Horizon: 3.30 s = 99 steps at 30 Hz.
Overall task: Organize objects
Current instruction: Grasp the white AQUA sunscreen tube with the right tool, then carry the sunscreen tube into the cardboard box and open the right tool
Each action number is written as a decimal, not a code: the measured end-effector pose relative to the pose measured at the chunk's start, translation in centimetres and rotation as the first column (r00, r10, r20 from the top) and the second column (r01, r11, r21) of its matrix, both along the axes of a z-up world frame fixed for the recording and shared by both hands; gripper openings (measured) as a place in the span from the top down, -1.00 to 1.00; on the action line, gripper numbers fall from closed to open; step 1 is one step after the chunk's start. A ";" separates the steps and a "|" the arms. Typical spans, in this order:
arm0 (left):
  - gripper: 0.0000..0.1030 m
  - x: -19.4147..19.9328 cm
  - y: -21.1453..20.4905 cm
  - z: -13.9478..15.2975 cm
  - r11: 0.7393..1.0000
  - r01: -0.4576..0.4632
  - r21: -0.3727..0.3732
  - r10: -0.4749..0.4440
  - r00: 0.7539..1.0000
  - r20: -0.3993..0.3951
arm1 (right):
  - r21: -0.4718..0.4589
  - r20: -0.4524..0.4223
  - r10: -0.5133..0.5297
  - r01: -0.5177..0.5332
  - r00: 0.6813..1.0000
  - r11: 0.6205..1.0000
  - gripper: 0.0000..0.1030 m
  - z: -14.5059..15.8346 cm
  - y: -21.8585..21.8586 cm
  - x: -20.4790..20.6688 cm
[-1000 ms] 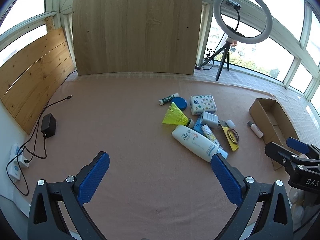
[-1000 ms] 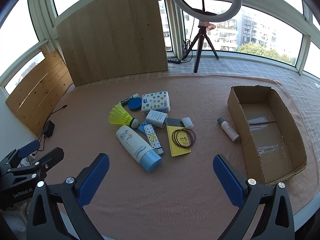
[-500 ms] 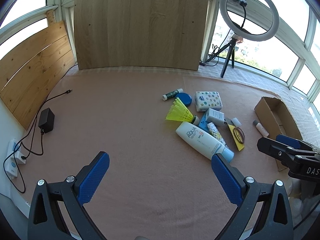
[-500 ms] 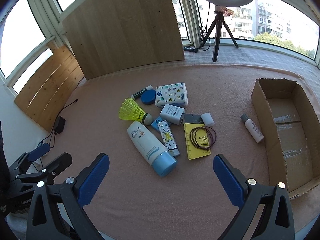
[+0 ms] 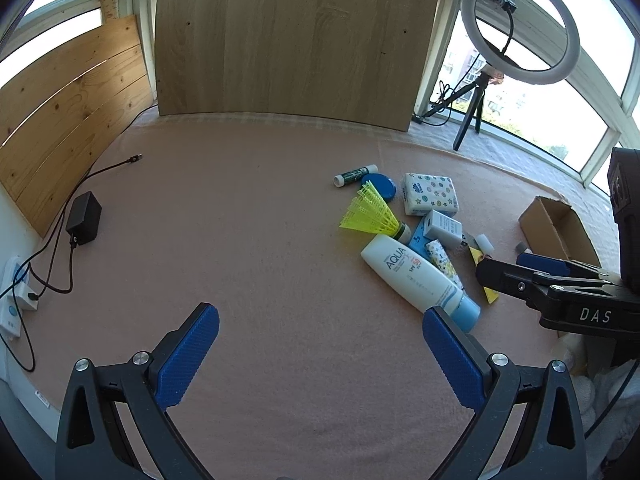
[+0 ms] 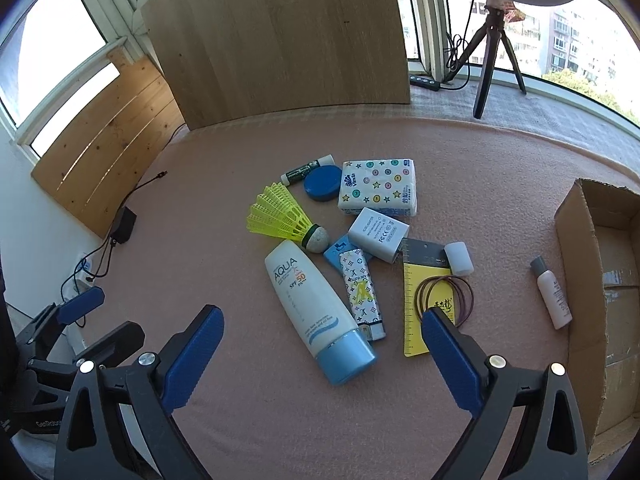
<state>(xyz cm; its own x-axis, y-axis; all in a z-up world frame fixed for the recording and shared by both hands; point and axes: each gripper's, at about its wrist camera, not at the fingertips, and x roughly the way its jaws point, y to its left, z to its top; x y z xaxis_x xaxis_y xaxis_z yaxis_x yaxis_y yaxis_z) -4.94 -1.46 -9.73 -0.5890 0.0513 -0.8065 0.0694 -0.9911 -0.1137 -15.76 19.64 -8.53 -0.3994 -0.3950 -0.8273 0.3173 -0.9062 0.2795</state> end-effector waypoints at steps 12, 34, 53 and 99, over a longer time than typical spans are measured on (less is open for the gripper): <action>-0.95 0.0 0.0 -1.9 0.999 -0.006 0.048 0.004 0.999 0.032 | -0.022 0.157 0.093 -0.091 0.983 0.996 -0.38 -4.4 -2.6 -4.3; -0.64 -2.4 3.3 -5.8 0.969 0.142 0.204 -0.171 0.976 0.134 | -0.140 0.344 0.098 -0.053 0.934 0.989 -0.06 -8.0 -3.1 -3.2; -0.07 -6.9 6.9 -10.5 0.907 0.196 0.373 -0.285 0.937 0.201 | -0.103 0.348 0.134 -0.104 0.928 0.989 0.12 -8.1 -3.5 -3.8; -0.01 -8.3 38.2 -1.0 0.712 0.617 0.335 -0.646 0.763 -0.031 | -0.184 0.163 -0.335 0.362 0.928 0.914 0.33 2.0 28.1 1.8</action>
<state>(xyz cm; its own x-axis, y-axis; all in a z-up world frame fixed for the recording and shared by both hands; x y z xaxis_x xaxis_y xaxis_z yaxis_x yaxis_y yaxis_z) -13.28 36.78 -10.69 -0.2604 0.6387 -0.7241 -0.5363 -0.7193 -0.4416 -13.97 47.69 -6.55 -0.4417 -0.4174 -0.7941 -0.0578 -0.8701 0.4895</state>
